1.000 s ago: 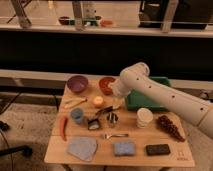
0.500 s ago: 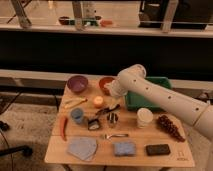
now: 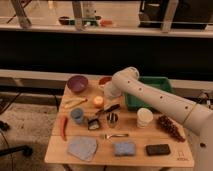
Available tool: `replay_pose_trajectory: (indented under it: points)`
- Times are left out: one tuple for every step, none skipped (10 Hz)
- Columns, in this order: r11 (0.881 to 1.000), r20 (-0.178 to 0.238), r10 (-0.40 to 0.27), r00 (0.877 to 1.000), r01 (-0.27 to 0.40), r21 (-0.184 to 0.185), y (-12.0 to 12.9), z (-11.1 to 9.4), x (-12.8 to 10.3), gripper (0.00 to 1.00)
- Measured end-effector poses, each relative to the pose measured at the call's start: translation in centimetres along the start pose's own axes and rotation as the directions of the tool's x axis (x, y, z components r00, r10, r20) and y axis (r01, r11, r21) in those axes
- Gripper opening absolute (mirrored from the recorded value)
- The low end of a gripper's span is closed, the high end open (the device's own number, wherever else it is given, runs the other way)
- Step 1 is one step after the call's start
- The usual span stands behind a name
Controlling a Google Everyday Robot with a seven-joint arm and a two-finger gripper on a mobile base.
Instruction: Place apple in red bowl
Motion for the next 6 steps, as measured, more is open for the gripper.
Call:
replay_pose_trajectory:
  points:
    - [1.000,0.012,-0.012,1.000,0.012,0.004,-0.5,0.5,0.0,0.80]
    - [1.000,0.023,-0.022,0.999,0.022,0.005,-0.9,1.0,-0.1,0.80]
    - [1.000,0.030,-0.029,0.999,0.029,0.004,-1.1,1.4,-0.2,0.80]
    - [0.999,0.047,-0.039,0.998,0.039,0.004,-1.3,2.3,-0.4,0.80]
    - [0.999,0.054,-0.044,0.998,0.044,0.004,-1.4,2.6,-0.3,0.80]
    - [0.999,0.065,-0.052,0.997,0.052,0.005,-1.4,3.1,-0.2,0.80]
